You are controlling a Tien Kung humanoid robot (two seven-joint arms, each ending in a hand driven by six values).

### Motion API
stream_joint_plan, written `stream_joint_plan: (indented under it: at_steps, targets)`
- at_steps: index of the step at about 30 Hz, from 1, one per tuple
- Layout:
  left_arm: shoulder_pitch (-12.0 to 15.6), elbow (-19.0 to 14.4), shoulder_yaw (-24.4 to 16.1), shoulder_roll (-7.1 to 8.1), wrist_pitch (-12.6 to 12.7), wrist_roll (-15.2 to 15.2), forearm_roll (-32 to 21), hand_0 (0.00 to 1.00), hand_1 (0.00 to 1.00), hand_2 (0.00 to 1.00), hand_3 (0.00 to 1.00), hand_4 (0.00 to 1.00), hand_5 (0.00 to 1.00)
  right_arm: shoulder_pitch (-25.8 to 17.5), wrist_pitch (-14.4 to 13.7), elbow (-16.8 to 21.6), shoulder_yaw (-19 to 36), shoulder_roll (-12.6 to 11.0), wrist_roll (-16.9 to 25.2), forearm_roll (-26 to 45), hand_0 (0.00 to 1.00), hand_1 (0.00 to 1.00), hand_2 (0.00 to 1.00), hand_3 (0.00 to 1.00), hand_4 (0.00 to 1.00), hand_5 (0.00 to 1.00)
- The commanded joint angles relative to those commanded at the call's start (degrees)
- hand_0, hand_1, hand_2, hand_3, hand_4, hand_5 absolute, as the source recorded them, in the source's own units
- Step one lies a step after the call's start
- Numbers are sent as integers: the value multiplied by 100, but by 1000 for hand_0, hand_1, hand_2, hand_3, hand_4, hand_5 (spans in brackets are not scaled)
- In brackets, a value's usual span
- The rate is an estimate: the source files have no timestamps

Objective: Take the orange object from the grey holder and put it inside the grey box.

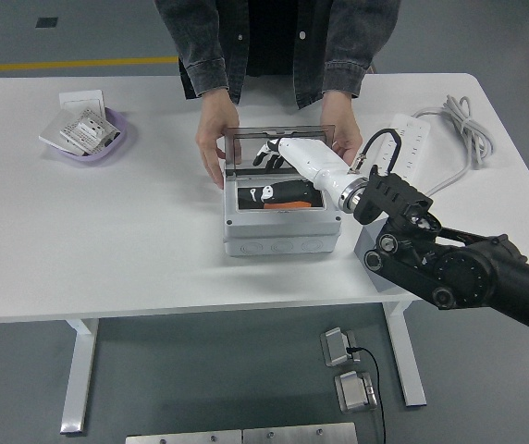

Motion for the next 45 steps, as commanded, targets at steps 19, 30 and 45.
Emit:
stream_joint_plan:
  at_steps: [19, 30, 45]
  targets:
    - [-20, 13, 302, -11, 4, 1, -238, 614, 655, 607, 608, 660, 204, 796, 381, 253, 445, -102, -83, 574, 590, 551, 586, 664, 996, 759]
    - [-27, 18, 391, 17, 2, 5, -265, 614, 655, 606, 607, 658, 204, 1409, 150, -1423, -371, 480, 448, 1623, 608, 559, 588, 671, 979, 750]
    - [-64, 5, 270, 30, 3, 3, -132, 614, 656, 605, 606, 656, 199, 1182, -34, -1855, -707, 422, 629, 1779, 617, 550, 585, 673, 969, 768]
